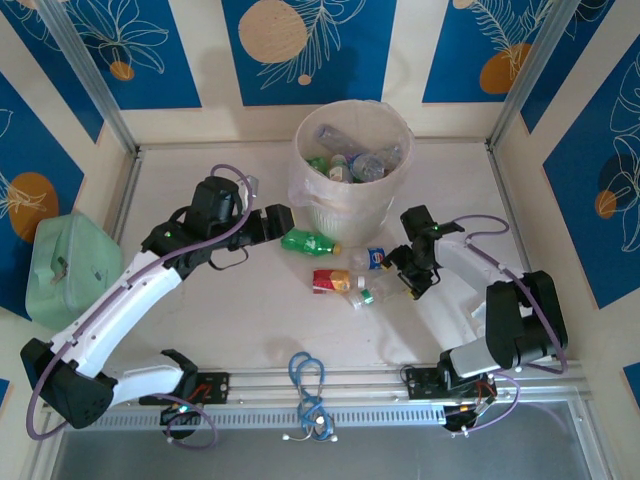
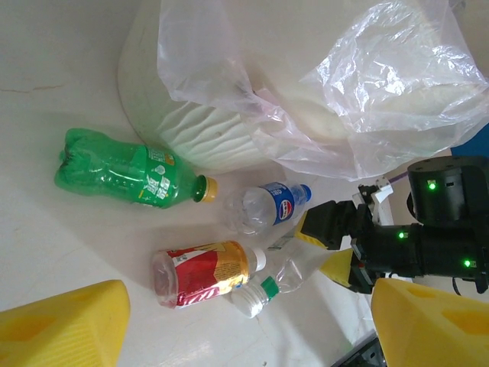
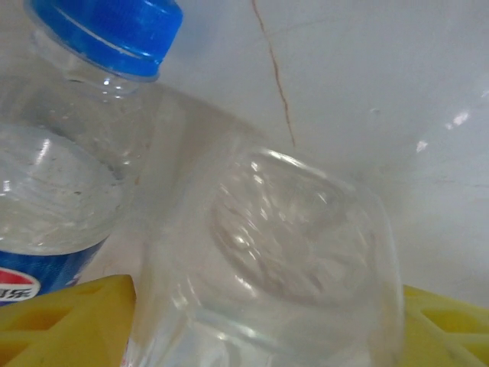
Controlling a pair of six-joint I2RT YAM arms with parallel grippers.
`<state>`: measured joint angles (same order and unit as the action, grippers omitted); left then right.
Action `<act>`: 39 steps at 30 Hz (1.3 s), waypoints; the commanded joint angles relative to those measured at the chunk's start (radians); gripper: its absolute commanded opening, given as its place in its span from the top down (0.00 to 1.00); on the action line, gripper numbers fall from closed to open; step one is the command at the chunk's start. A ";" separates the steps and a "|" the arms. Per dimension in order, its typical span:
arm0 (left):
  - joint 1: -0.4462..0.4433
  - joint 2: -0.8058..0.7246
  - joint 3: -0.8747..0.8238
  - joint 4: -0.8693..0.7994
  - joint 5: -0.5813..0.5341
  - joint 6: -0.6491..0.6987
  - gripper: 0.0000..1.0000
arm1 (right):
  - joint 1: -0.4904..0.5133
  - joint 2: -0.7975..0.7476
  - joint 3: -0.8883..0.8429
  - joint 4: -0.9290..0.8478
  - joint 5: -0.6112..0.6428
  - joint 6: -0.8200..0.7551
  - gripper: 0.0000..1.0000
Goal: Put the plastic bottles in the bin
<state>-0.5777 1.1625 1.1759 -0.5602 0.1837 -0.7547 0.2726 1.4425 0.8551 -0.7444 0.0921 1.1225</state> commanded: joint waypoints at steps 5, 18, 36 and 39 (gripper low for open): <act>0.009 0.004 -0.013 0.022 0.022 -0.006 0.18 | -0.006 -0.006 0.000 -0.044 0.044 -0.023 0.30; 0.012 0.003 -0.030 -0.001 -0.015 -0.011 0.18 | -0.004 -0.173 0.000 -0.169 0.124 -0.083 0.42; 0.046 0.008 -0.052 -0.018 -0.033 -0.073 0.19 | 0.030 -0.329 0.701 -0.379 0.194 -0.346 0.47; 0.050 0.005 -0.057 -0.018 -0.032 -0.080 0.19 | 0.031 -0.249 0.848 -0.333 0.112 -0.372 0.47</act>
<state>-0.5426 1.1748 1.1316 -0.5652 0.1558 -0.8150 0.2955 1.1381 1.6218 -1.1114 0.2852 0.8108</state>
